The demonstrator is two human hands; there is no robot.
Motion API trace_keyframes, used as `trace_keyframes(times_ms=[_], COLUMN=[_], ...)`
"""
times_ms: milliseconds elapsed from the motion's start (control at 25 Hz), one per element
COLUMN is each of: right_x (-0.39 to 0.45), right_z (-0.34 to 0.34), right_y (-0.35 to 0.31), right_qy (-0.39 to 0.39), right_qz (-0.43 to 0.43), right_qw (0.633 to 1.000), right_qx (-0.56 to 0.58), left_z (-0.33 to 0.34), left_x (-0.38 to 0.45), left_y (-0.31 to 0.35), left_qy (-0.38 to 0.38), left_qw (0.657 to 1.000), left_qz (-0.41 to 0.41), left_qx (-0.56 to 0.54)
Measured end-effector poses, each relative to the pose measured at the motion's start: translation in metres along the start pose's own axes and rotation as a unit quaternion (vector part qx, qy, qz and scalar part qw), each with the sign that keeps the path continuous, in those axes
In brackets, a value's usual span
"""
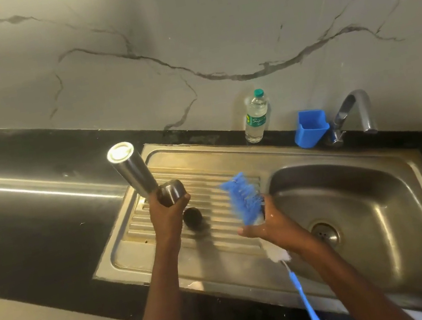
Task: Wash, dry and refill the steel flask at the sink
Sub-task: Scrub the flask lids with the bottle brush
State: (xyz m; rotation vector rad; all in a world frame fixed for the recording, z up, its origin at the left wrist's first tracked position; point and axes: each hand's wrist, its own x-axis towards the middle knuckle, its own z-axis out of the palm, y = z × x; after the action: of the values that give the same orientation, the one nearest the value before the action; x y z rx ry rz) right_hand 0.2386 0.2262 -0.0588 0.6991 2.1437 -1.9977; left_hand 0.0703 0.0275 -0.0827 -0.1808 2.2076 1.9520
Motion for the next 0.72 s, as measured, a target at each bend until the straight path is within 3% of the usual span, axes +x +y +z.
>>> trace_keyframes(times_ms=[200, 280, 520, 720], right_x=[0.021, 0.020, 0.036, 0.045], right_z=[0.004, 0.009, 0.029, 0.039], right_y=[-0.001, -0.001, -0.003, -0.008], right_qy=[0.015, 0.015, 0.077, 0.077], right_qz=[0.095, 0.110, 0.102, 0.088], right_qw=[0.971, 0.961, 0.972, 0.978], right_qx=[0.221, 0.253, 0.197, 0.172], left_z=[0.017, 0.022, 0.029, 0.034], left_x=[0.030, 0.048, 0.085, 0.089], left_y=[0.002, 0.000, -0.016, -0.042], left_qy=[0.007, -0.001, -0.032, -0.037], left_qw=[0.997, 0.993, 0.967, 0.951], left_qz=[0.014, 0.009, 0.035, 0.063], left_qx=[0.069, 0.116, 0.250, 0.301])
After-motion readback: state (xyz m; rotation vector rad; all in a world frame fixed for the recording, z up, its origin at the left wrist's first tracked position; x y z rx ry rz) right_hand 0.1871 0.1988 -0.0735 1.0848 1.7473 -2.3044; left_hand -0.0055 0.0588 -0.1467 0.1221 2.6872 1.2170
